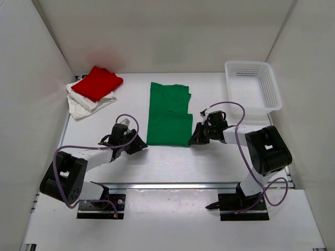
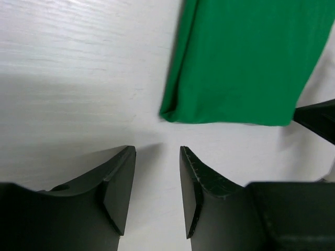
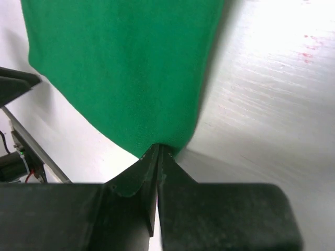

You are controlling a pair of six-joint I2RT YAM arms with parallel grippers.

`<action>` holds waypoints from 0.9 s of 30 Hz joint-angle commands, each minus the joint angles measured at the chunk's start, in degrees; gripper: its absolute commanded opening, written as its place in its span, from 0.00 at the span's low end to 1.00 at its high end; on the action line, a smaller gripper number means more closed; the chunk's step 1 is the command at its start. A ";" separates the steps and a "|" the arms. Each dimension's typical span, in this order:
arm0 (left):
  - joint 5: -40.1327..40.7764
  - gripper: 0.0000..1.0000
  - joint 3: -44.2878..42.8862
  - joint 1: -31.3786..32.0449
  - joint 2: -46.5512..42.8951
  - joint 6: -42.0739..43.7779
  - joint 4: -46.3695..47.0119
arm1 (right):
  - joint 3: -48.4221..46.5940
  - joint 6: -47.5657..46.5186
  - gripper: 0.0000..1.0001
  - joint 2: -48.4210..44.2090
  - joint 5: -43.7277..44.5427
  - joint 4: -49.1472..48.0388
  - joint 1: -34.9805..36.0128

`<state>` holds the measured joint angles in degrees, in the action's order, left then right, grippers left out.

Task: Fold and stack the t-shirts
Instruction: Grab one side of the 2/3 rectangular tshirt with both arms

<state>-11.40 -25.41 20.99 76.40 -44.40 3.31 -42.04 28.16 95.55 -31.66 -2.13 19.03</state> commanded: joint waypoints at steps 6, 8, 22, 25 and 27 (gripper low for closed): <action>-2.66 0.54 -2.99 -0.25 5.51 -1.56 5.90 | 4.24 1.80 0.38 -8.53 -0.07 -5.86 -1.36; -2.32 0.53 -2.89 -0.60 5.95 -2.35 7.05 | 7.31 2.51 0.45 -10.29 0.98 -6.65 -1.71; 0.58 0.20 -4.56 1.33 9.47 -3.41 8.29 | 4.96 6.64 0.25 1.74 -1.21 -12.46 -0.31; 0.24 0.04 -5.00 1.16 8.94 -3.50 7.33 | 4.60 6.99 0.06 1.49 -1.30 -12.02 -0.22; 0.41 0.00 -5.88 1.77 8.59 -2.28 5.66 | 5.39 6.29 0.00 -0.17 -0.42 -10.53 0.57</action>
<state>-11.92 -29.08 22.09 86.06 -48.05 10.90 -36.73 35.40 96.77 -34.09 -14.06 18.52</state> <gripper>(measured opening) 0.019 0.020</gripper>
